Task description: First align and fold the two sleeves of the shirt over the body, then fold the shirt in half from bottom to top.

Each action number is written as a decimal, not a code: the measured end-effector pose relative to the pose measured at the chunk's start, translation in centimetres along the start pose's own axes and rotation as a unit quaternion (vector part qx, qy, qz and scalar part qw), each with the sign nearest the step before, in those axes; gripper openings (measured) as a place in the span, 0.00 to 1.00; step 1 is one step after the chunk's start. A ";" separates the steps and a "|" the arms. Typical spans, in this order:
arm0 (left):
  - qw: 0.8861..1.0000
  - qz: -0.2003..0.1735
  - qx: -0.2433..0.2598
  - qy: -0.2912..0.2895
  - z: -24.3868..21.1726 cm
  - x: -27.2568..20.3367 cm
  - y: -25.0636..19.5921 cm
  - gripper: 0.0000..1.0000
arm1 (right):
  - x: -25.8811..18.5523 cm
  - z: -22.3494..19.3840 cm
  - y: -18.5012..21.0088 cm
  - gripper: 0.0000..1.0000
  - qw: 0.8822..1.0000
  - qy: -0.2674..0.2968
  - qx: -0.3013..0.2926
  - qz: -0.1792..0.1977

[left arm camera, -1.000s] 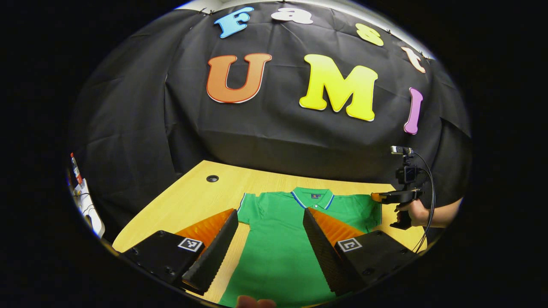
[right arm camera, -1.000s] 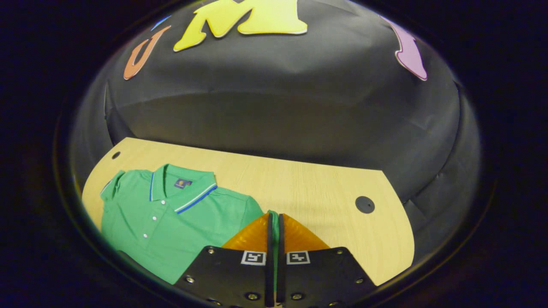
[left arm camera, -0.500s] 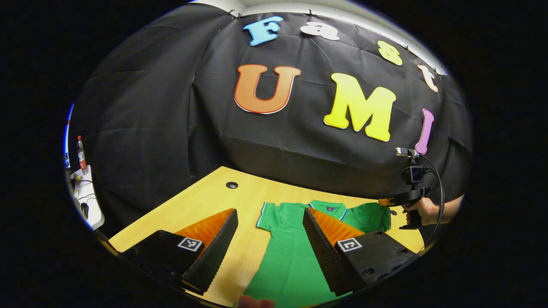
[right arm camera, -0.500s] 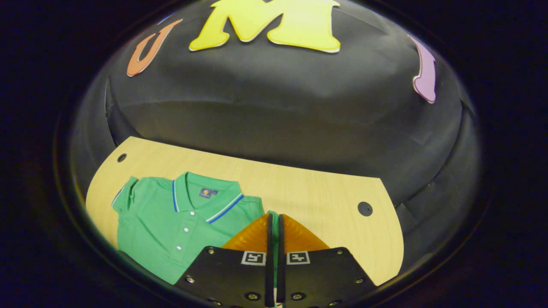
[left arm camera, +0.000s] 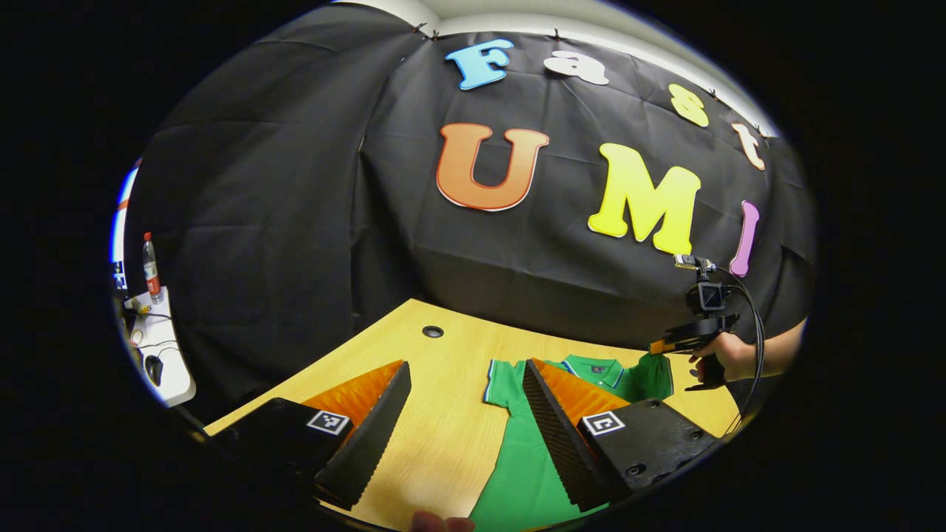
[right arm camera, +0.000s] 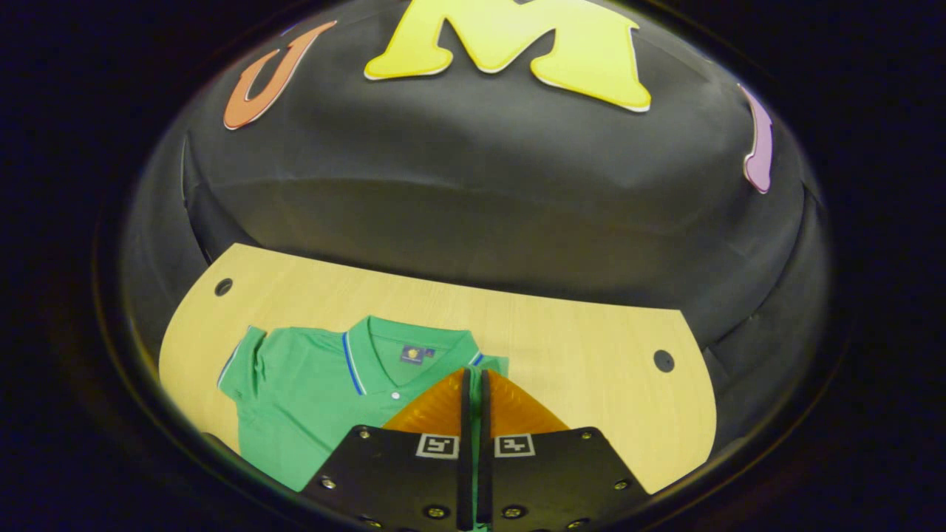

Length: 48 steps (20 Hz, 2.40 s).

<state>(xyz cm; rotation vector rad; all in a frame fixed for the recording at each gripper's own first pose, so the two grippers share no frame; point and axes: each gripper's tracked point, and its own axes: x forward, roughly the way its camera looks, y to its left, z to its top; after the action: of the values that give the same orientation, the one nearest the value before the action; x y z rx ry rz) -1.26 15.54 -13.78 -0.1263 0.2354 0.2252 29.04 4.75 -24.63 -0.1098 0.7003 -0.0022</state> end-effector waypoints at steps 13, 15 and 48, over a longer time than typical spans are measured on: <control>1.000 0.003 0.012 0.024 -0.7 0.4 1.8 0.98 | 0.6 -1.8 5.9 0.23 0.994 0.031 0.067 0.083; 1.000 -0.007 0.013 0.024 -0.4 0.7 1.0 0.98 | -0.4 -0.5 5.4 0.28 0.994 0.011 0.071 0.086; 0.968 -0.138 0.129 0.167 -14.3 31.7 -5.1 0.84 | -26.4 -7.4 -9.1 0.83 0.990 -0.109 0.066 0.053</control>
<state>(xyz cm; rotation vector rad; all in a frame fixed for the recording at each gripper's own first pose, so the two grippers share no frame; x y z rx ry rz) 26.83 14.99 -34.86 0.0636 0.5750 -0.1082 4.37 -3.99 -12.38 0.0535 0.4843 0.0635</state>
